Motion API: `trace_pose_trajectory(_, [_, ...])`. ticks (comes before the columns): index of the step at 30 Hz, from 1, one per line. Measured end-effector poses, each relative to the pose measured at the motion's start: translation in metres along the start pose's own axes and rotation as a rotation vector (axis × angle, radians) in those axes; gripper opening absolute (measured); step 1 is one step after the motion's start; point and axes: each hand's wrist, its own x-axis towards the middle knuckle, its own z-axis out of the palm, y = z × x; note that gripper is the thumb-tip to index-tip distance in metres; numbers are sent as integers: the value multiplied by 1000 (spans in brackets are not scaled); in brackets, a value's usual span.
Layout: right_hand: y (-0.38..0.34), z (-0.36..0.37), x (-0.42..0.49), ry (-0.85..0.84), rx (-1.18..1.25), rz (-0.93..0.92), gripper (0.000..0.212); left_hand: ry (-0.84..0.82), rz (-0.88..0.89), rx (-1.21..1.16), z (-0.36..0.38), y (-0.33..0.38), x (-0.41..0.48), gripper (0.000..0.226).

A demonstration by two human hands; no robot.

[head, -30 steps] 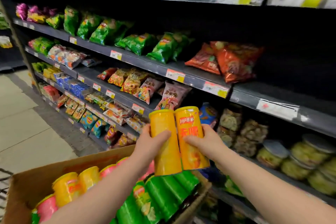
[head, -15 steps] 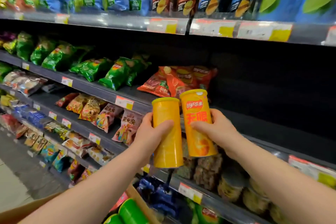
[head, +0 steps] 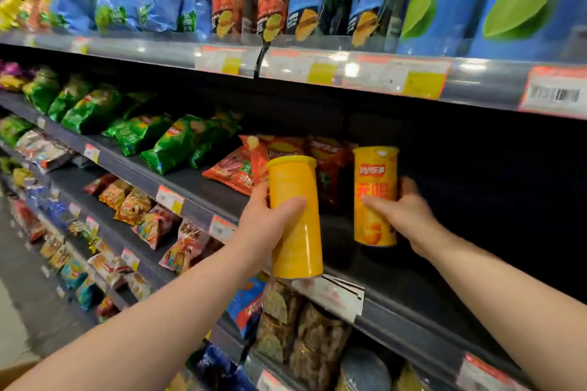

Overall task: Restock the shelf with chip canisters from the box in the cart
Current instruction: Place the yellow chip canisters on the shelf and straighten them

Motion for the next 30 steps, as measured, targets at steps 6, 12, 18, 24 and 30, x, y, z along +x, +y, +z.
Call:
trace_pose_trajectory(6, [15,7,36,30,-9,48,91,-12,3,35,4,1,18,55])
trace_pose_trajectory(12, [24,21,52,79,-7,90,85,-54,-4,35,-2,1,37,51])
trace_pose_trajectory(18, [32,26,60,45,-111,180,87,-96,2,9,-8,1,55,57])
trace_pose_trajectory(24, [36,33,80,60,-134,172,74,-119,-9,-12,-11,0,66,67])
trace_pose_trajectory(30, [42,34,91,64,-158,185,72,-135,-16,-47,-9,-2,76,48])
